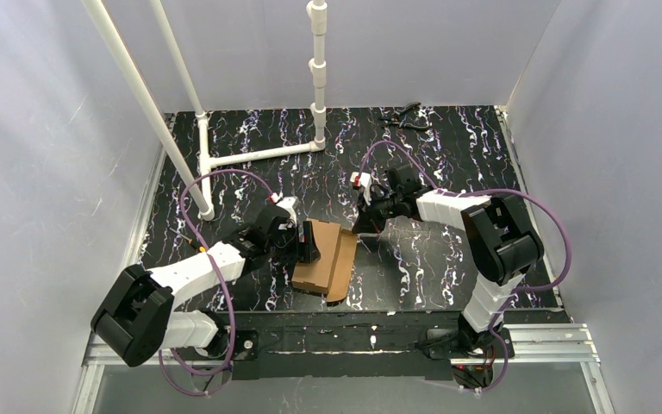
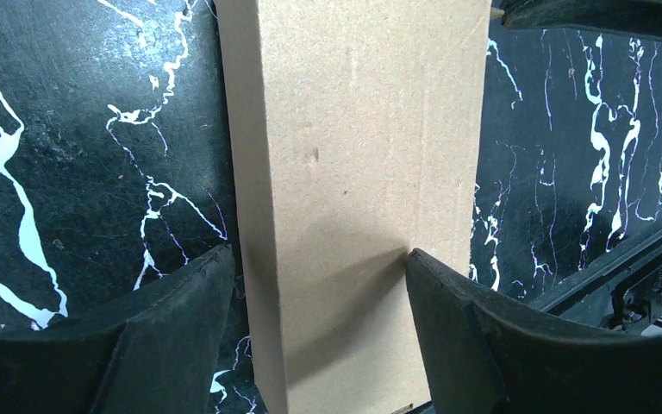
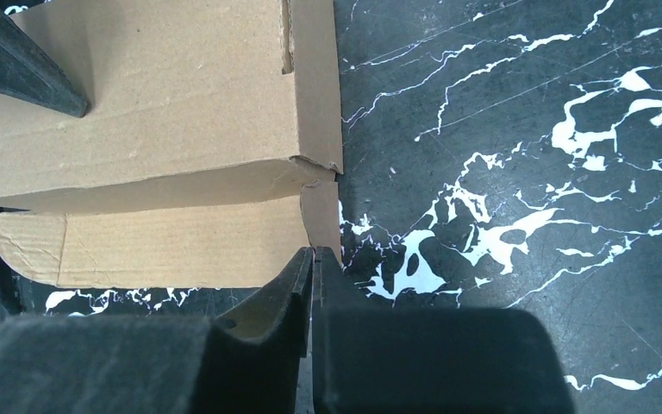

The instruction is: Fold the paper box

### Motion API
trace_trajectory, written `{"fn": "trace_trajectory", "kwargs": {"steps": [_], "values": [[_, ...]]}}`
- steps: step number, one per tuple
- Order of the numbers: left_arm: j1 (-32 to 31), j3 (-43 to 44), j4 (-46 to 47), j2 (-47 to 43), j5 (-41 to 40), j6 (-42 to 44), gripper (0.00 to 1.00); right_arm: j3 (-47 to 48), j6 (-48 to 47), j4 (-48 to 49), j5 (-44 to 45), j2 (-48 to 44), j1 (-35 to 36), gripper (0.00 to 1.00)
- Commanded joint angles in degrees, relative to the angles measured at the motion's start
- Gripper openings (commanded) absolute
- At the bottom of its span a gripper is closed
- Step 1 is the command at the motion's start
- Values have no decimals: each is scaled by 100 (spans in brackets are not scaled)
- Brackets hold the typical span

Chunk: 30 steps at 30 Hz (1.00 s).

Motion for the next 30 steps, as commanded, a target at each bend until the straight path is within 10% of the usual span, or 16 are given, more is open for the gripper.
{"fn": "trace_trajectory", "kwargs": {"steps": [1, 10, 25, 30], "values": [[36, 110, -256, 78, -50, 146, 70, 136, -138, -199, 150, -230, 30, 18], [45, 86, -293, 71, 44, 255, 70, 231, -385, -413, -193, -141, -52, 31], [63, 189, -389, 215, 320, 482, 68, 351, -898, -506, 165, 4, 379, 12], [105, 177, -440, 180, 332, 506, 68, 645, -1219, -1189, -108, -189, 151, 22]]}}
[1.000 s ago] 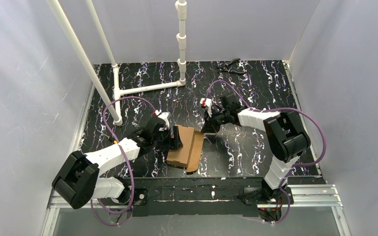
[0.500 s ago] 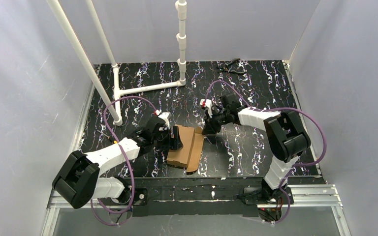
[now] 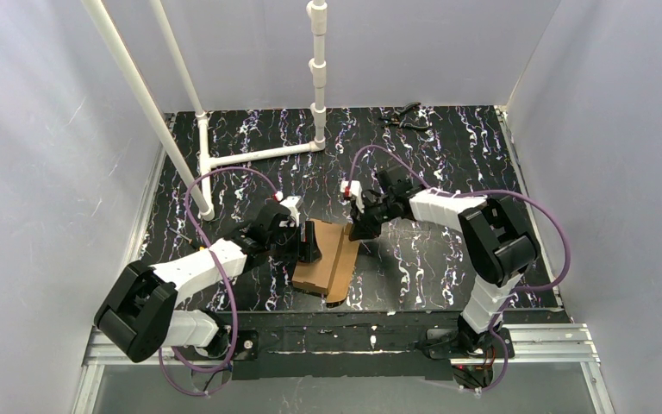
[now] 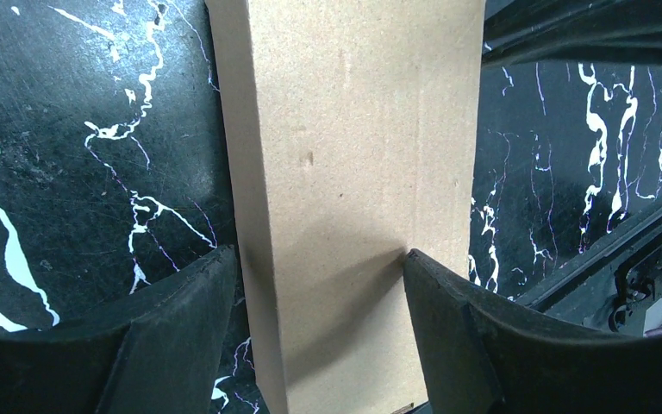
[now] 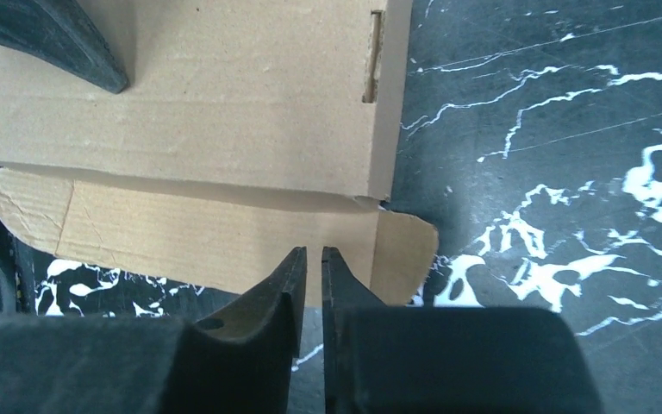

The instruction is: Fold the paper box

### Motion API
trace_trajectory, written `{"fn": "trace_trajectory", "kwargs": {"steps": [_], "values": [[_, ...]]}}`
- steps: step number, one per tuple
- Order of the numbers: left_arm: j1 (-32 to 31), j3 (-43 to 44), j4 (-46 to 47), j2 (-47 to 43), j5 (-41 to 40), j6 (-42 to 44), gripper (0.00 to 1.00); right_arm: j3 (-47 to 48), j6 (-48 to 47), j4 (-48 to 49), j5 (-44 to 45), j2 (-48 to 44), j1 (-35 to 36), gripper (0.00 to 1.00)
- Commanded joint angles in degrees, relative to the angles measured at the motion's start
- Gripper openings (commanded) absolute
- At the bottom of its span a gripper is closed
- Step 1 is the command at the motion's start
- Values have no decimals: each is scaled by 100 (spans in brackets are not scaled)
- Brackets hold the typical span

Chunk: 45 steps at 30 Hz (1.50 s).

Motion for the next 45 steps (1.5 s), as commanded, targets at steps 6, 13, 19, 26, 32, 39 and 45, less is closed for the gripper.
{"fn": "trace_trajectory", "kwargs": {"steps": [6, 13, 19, 26, 32, 39, 45], "values": [[76, 73, -435, 33, 153, 296, 68, 509, 219, -323, -116, 111, -543, 37], [85, 69, -388, 82, 320, 311, 68, 628, 408, -406, -394, 569, -557, 48], [94, 59, -331, 119, 411, 268, 67, 627, 357, -471, -804, 745, -547, 39], [94, 64, -302, 98, 422, 174, 66, 497, 113, -460, -950, 548, -534, 7], [137, 149, -506, 187, 337, 65, 61, 278, 182, -185, -536, 157, -387, 1], [147, 233, -553, 297, 372, 55, 60, 242, 272, -154, -26, -42, -192, 1], [155, 308, -588, 335, 443, 123, 60, 356, 194, -365, 114, -22, -42, 1]]}}
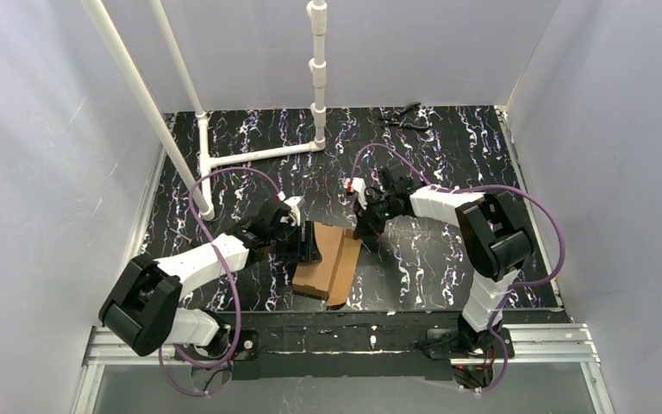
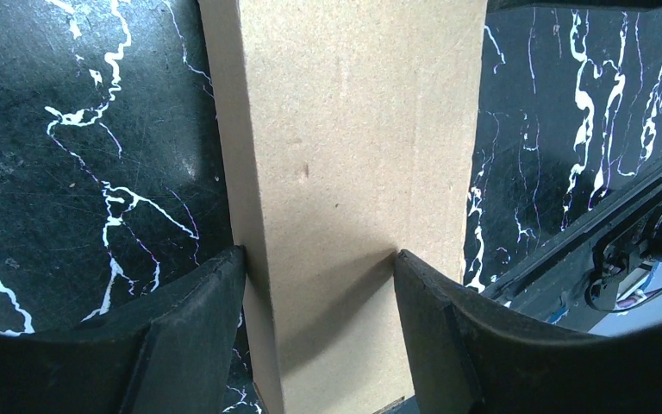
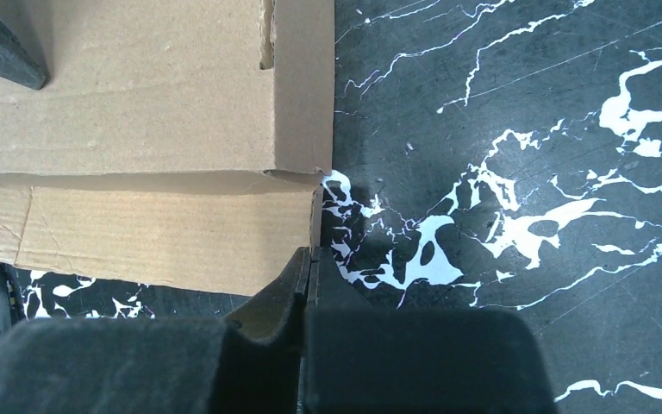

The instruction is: Fold the paper box

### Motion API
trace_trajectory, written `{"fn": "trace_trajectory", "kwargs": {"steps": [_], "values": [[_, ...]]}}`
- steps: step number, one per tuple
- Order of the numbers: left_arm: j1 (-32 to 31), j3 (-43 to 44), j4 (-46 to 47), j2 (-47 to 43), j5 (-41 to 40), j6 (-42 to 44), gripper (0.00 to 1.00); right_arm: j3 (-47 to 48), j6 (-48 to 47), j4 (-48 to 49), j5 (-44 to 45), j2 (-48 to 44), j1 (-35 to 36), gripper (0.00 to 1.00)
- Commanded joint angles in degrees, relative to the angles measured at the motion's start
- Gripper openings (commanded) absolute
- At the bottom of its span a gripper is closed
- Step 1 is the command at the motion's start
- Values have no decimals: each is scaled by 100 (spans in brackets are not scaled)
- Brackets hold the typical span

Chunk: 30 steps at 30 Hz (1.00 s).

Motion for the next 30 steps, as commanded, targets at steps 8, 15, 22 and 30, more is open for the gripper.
{"fn": "trace_trajectory", "kwargs": {"steps": [8, 15, 22, 30], "values": [[33, 161, -378, 121, 160, 361, 60, 455, -213, -524, 134, -166, 372, 1], [48, 271, -446, 108, 201, 437, 61, 550, -330, -724, 254, -222, 503, 1], [116, 290, -184, 210, 736, 484, 60, 859, -436, -1151, 285, -100, 593, 1], [165, 426, -110, 463, 1035, 385, 59, 982, -322, -1341, 153, -140, 637, 1]]}}
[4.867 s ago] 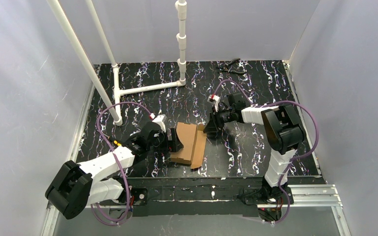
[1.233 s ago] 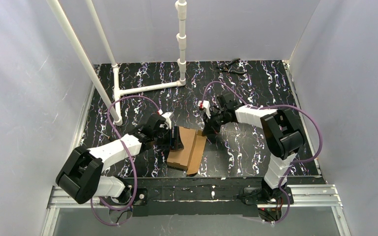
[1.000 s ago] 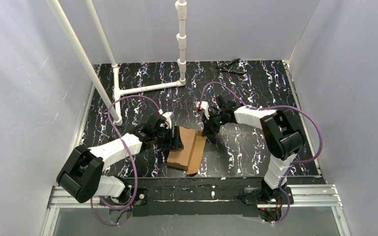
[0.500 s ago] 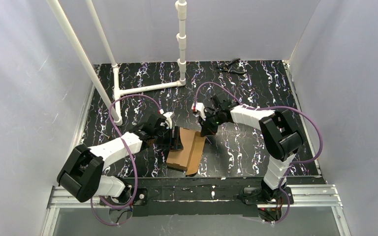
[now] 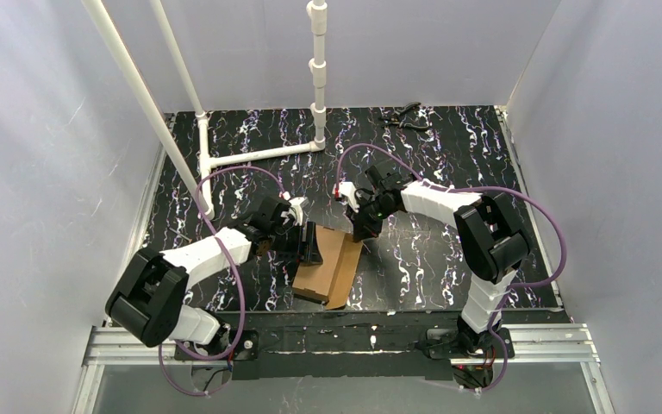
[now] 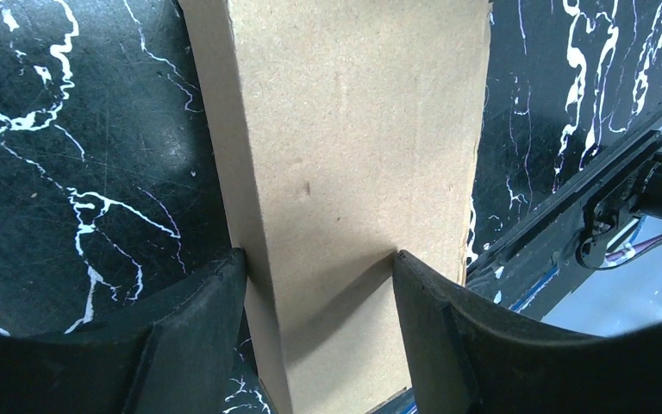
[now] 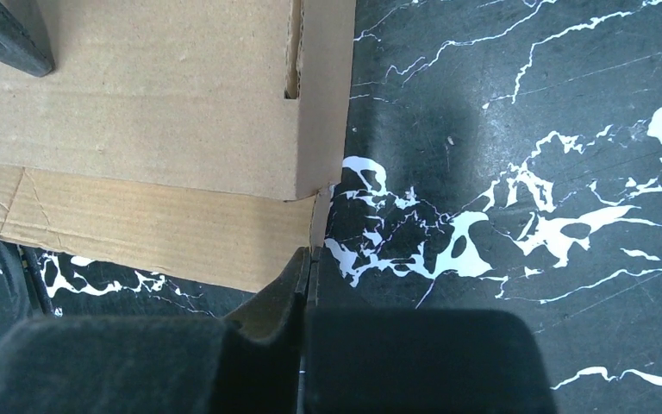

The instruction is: Fold the paper box

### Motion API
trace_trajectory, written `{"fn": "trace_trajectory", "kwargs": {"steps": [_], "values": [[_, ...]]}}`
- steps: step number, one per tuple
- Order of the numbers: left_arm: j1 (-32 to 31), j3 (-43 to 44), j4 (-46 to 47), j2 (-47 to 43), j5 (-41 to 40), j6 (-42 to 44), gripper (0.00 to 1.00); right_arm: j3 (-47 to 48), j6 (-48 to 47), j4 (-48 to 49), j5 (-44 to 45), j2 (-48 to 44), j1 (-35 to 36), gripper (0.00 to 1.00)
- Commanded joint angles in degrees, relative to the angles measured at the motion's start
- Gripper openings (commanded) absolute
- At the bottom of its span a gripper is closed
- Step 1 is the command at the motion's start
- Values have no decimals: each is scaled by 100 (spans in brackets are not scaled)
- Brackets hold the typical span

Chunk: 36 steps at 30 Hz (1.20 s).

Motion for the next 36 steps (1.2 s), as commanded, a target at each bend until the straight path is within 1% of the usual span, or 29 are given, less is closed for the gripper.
{"fn": "trace_trajectory", "kwargs": {"steps": [1, 6, 12, 17, 20, 23, 26, 30, 31, 32, 34, 36], "values": [[-14, 179, 179, 164, 296, -12, 59, 326, 158, -21, -538, -157, 195, 1], [78, 173, 176, 215, 325, -245, 55, 288, 236, 18, -468, -194, 223, 1], [165, 52, 425, 167, 372, -520, 56, 183, 225, 50, -433, -177, 224, 1], [203, 92, 326, 76, 256, -572, 57, 91, 271, 132, -391, -198, 203, 1], [230, 129, 161, -101, 33, -580, 62, 10, 354, 227, -407, -222, 157, 1], [244, 130, -64, -470, -396, -608, 71, -20, 383, 253, -391, -189, 117, 1], [262, 139, -395, -894, -870, -608, 77, -63, 377, 262, -383, -166, 50, 1], [292, 96, -888, -1681, -1391, -620, 87, -69, 277, 187, -631, -192, -66, 11], [293, 22, -957, -1900, -1461, -670, 91, -63, 235, 161, -705, -212, -79, 15], [306, -72, -1004, -2156, -1482, -744, 97, -54, 188, 114, -765, -238, -95, 19], [331, -332, -1013, -2677, -1423, -933, 98, -24, 12, -35, -868, -304, -134, 31], [353, -675, -1037, -3262, -1325, -1322, 98, -8, -177, -231, -936, -417, -208, 43]]}}
